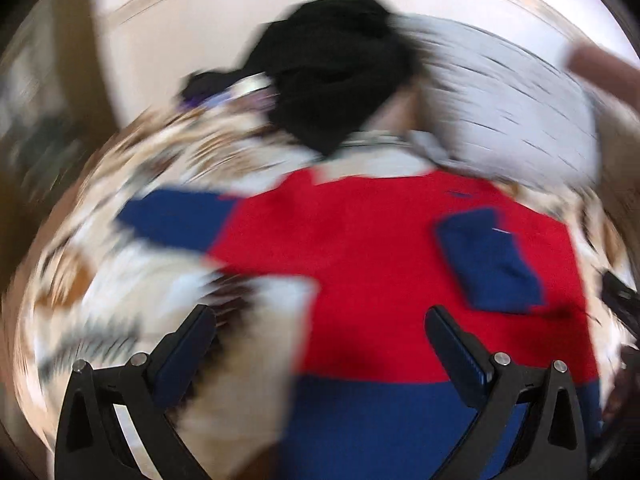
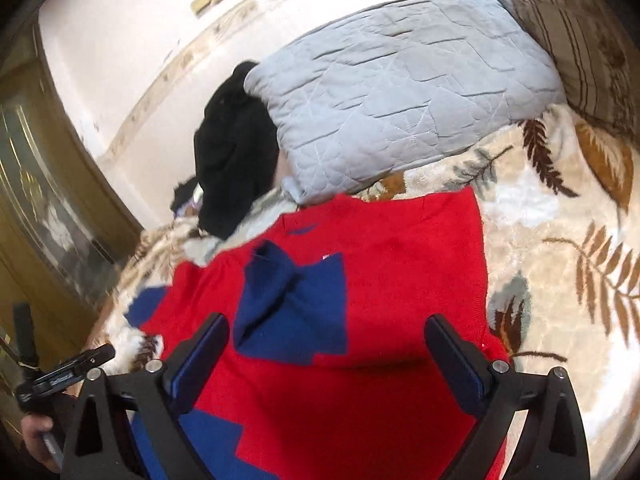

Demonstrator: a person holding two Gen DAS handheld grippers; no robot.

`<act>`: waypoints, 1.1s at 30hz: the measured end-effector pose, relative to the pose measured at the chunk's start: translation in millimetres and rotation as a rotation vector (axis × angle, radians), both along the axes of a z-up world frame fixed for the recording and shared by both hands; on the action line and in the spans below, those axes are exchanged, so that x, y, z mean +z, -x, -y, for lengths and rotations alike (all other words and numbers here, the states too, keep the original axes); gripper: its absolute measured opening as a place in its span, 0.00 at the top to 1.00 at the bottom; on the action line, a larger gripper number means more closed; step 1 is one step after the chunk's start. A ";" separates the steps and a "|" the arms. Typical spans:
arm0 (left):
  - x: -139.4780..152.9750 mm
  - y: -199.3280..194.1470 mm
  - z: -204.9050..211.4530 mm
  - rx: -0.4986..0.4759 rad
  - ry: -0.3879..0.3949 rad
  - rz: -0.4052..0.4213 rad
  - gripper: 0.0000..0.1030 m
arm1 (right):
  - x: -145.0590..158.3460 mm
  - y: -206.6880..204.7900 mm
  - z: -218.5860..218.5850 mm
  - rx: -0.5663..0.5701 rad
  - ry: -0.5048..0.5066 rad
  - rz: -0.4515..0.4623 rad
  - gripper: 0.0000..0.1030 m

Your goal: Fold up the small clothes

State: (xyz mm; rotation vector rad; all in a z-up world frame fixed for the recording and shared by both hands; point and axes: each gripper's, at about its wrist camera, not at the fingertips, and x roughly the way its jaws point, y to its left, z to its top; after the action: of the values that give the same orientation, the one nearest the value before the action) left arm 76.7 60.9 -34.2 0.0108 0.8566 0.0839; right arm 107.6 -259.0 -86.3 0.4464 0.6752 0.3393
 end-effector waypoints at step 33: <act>-90.5 -95.9 -12.2 0.055 0.191 -0.110 0.49 | -35.6 -93.2 61.3 -0.095 -0.010 -0.263 0.04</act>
State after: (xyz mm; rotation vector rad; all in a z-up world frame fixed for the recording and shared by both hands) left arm 172.6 73.1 -124.7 -0.1890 0.9722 0.0535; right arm 200.8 -320.4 -121.9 0.5362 0.9048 0.1949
